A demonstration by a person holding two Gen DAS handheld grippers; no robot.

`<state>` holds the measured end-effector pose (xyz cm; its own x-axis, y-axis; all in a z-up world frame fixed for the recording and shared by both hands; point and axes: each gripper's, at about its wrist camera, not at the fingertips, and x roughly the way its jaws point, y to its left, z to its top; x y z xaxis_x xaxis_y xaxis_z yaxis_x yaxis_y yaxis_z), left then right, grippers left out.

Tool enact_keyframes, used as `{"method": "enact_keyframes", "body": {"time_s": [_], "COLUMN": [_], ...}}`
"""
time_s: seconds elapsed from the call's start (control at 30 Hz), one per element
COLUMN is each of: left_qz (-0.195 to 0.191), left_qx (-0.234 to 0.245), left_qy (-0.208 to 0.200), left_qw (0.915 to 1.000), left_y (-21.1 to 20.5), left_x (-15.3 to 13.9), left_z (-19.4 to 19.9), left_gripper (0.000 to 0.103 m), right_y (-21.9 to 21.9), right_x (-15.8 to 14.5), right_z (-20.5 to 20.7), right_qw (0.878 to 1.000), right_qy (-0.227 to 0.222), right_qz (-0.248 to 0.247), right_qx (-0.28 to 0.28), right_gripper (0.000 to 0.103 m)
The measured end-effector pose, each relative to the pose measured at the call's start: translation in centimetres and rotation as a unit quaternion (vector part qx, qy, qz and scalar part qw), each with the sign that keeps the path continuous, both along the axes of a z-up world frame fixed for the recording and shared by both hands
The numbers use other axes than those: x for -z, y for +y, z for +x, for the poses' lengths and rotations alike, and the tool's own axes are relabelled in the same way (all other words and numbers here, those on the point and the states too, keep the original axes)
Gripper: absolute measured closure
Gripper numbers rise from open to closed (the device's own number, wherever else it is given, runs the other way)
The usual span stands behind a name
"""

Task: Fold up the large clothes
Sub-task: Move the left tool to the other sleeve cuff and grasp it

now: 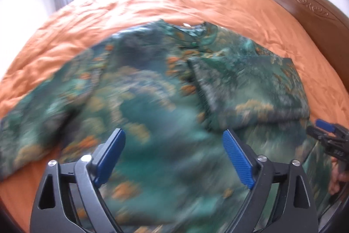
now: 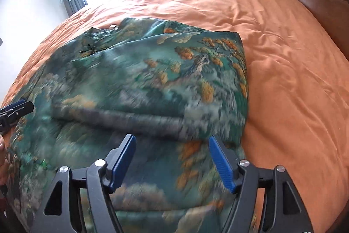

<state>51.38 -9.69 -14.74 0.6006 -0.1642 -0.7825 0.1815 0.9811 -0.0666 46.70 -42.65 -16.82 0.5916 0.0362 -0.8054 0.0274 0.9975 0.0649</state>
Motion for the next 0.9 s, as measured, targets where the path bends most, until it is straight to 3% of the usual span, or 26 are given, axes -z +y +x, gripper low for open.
{"method": "enact_keyframes", "body": {"time_s": [0.13,0.27,0.37,0.43,0.5,0.6,0.7,0.8,0.9], "left_qz": [0.041,0.073,0.051,0.013,-0.036,-0.108,-0.150,-0.170,-0.159], "left_qx": [-0.017,-0.047,-0.087,-0.139,-0.196,-0.266,-0.323,-0.361,-0.387], "left_qy": [-0.029,-0.017,-0.001,0.008,0.015,0.018,0.020,0.025,0.010], "left_qw": [0.9986,0.9961,0.9949,0.9903,0.9799,0.9576,0.9343,0.9165,0.9083], "left_y": [3.3,8.0,13.0,17.7,22.7,28.8,33.5,36.3,37.2], "left_x": [-0.5,-0.3,-0.3,-0.1,0.5,1.9,3.8,5.3,5.4], "left_z": [-3.8,-6.5,-8.1,-9.0,-9.7,-9.8,-9.0,-7.8,-6.7], "left_gripper": [0.004,0.004,0.004,0.004,0.004,0.004,0.004,0.004,0.011], "right_y": [2.4,5.2,7.2,8.7,10.0,12.0,13.7,15.1,16.1], "right_x": [-0.9,-1.6,-1.8,-2.0,-2.1,-2.4,-2.6,-3.3,-4.1], "right_z": [-5.1,-9.4,-11.7,-13.4,-14.4,-15.4,-15.7,-16.3,-17.0], "right_qw": [1.000,0.998,0.997,0.996,0.995,0.994,0.993,0.991,0.990], "right_qy": [-0.024,-0.045,-0.049,-0.051,-0.052,-0.053,-0.050,-0.056,-0.064], "right_qz": [0.007,0.026,0.048,0.061,0.070,0.065,0.057,0.054,0.053], "right_qx": [-0.011,-0.023,-0.032,-0.041,-0.050,-0.073,-0.094,-0.105,-0.116], "right_gripper": [0.027,0.026,0.026,0.026,0.026,0.026,0.026,0.026,0.026]}}
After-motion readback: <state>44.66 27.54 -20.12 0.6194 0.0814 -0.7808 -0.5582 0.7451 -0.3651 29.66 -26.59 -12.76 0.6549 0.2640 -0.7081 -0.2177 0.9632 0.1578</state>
